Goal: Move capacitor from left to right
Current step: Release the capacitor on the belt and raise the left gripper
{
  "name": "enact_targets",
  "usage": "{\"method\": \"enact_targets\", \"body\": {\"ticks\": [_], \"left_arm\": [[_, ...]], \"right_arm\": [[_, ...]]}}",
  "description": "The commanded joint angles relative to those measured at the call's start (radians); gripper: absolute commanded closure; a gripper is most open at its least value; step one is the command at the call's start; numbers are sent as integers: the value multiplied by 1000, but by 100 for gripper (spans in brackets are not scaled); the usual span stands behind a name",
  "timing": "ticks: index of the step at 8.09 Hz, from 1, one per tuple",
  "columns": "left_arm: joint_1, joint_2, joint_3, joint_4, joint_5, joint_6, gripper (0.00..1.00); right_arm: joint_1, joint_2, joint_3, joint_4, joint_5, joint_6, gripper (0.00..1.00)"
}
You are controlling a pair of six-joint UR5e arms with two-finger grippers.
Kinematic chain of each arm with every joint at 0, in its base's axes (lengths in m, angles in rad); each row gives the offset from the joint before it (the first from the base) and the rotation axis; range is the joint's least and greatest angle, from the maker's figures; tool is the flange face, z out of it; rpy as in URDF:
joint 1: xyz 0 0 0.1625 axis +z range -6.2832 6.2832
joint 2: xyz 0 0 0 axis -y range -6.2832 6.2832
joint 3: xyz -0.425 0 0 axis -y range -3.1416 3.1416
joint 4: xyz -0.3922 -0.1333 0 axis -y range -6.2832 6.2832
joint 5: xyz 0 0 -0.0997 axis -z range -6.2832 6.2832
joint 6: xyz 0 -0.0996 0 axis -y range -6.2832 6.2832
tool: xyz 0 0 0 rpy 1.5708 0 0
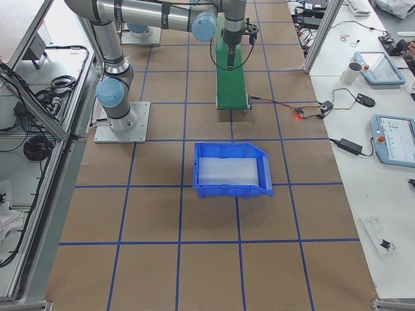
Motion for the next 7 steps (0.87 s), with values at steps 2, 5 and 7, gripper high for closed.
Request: {"method": "enact_targets", "body": {"ticks": [2,5,7], "left_arm": [[66,76,137,-71,19,10,0],[93,139,142,-131,57,22,0],[81,158,143,-207,83,21,0]], "right_arm": [[0,25,2,-30,-1,-18,0],[6,36,8,-32,2,-21,1],[18,36,44,-48,51,-23,6]]}}
